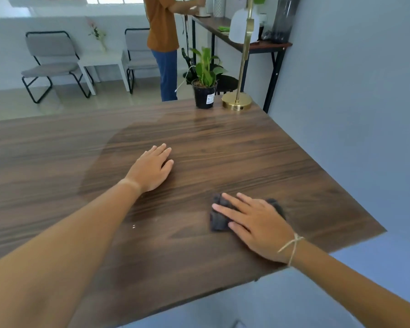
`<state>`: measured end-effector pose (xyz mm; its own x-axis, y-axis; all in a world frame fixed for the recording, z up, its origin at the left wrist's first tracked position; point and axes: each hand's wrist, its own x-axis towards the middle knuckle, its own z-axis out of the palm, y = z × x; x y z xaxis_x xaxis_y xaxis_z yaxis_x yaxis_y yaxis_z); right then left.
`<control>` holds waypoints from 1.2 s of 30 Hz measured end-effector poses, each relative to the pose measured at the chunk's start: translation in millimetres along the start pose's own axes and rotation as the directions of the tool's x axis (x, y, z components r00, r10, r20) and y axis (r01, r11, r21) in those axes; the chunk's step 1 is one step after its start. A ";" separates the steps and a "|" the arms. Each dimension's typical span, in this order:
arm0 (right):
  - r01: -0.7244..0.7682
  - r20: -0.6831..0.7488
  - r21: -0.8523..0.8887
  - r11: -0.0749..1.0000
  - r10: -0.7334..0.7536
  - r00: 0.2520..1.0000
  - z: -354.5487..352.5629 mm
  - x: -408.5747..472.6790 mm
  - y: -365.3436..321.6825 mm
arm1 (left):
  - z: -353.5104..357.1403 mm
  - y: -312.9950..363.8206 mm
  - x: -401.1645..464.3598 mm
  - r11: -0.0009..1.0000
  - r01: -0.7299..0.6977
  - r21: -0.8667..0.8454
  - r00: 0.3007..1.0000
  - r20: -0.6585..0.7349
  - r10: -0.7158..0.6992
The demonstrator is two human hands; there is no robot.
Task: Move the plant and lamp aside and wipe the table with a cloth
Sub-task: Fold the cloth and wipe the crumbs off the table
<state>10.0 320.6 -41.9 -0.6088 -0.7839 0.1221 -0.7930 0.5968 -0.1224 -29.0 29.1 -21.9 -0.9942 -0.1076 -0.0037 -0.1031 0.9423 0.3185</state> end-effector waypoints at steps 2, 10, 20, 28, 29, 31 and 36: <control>-0.183 0.004 0.030 0.983 0.182 0.983 -10.6 -10.6 36.3 | -8.3 -18.6 -19.0 1.000 0.013 -0.012 1.000 -0.018 -0.013; -0.512 -0.024 -0.073 0.856 0.511 0.859 7.9 71.2 -4.8 | -14.4 -59.2 -86.6 0.998 0.039 -0.057 0.998 -0.050 -0.042; -0.267 0.021 -0.084 0.960 0.270 0.963 12.3 60.6 -17.6 | -20.3 -101.1 -128.5 0.993 0.120 -0.005 0.990 -0.078 -0.120; 0.043 0.059 -0.031 0.999 -0.041 0.997 32.8 125.6 -136.5 | -15.9 -109.3 -128.8 0.989 0.142 0.040 0.986 -0.094 -0.138; 0.173 0.052 -0.006 0.985 -0.172 0.984 31.9 101.4 -148.0 | -15.5 -110.4 -129.0 0.989 0.140 0.040 0.986 -0.093 -0.136; 0.280 0.035 0.000 0.960 -0.280 0.959 25.2 66.0 -135.3 | -14.9 -111.4 -128.8 0.989 0.138 0.046 0.987 -0.085 -0.133; -0.266 0.063 -0.077 0.961 0.271 0.960 20.1 129.7 -43.4 | -14.2 -112.3 -128.4 0.988 0.135 0.070 0.988 -0.090 -0.129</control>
<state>-34.1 189.6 -40.5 -0.7983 -0.6019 0.0221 -0.6017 0.7953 -0.0740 110.7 -67.4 -43.7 -0.9657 -0.2562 0.0410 -0.2385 0.9389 0.2483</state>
